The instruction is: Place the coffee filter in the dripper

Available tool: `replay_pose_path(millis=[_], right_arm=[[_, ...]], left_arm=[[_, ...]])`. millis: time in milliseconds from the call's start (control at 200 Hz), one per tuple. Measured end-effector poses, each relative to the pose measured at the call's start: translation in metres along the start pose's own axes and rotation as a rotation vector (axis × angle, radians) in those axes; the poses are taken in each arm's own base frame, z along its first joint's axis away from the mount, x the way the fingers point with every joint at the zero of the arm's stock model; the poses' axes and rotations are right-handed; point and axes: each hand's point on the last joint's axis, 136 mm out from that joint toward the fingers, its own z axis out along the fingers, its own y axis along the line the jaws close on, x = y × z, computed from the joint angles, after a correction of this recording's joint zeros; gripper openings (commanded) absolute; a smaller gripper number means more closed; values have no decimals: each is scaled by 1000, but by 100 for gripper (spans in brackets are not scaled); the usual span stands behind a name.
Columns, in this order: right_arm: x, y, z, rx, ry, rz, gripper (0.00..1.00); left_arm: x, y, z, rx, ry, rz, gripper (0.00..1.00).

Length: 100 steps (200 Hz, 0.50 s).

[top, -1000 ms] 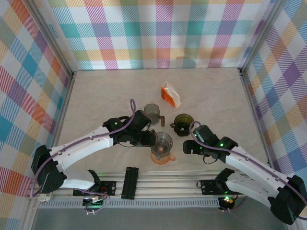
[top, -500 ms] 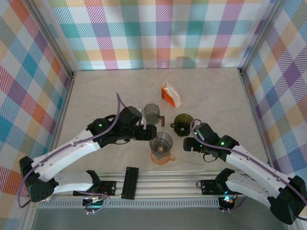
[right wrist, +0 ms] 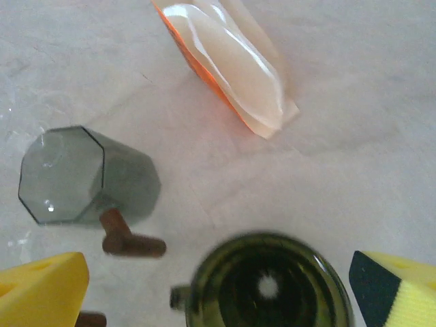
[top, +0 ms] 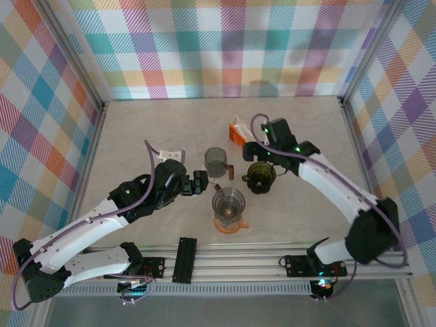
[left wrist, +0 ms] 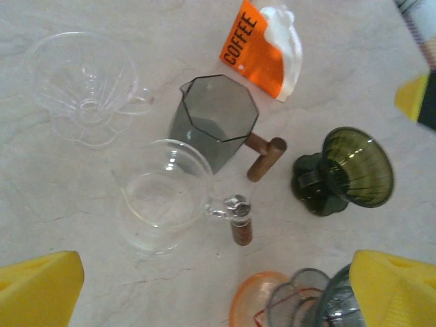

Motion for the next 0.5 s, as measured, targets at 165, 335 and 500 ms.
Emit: replay_pose_path(millis=[165,335,500], right_arm=[[-23,-5,51,-25,49,-25,99],[-47,-9,95,-50,61,-88,99],[-60,3,114,-103,56,-163,99]], left_arm=[[2,7,9,-27,16,8,100],[15,10,19,-18,57,21,100],[18,9,22,-8,77,25,100]])
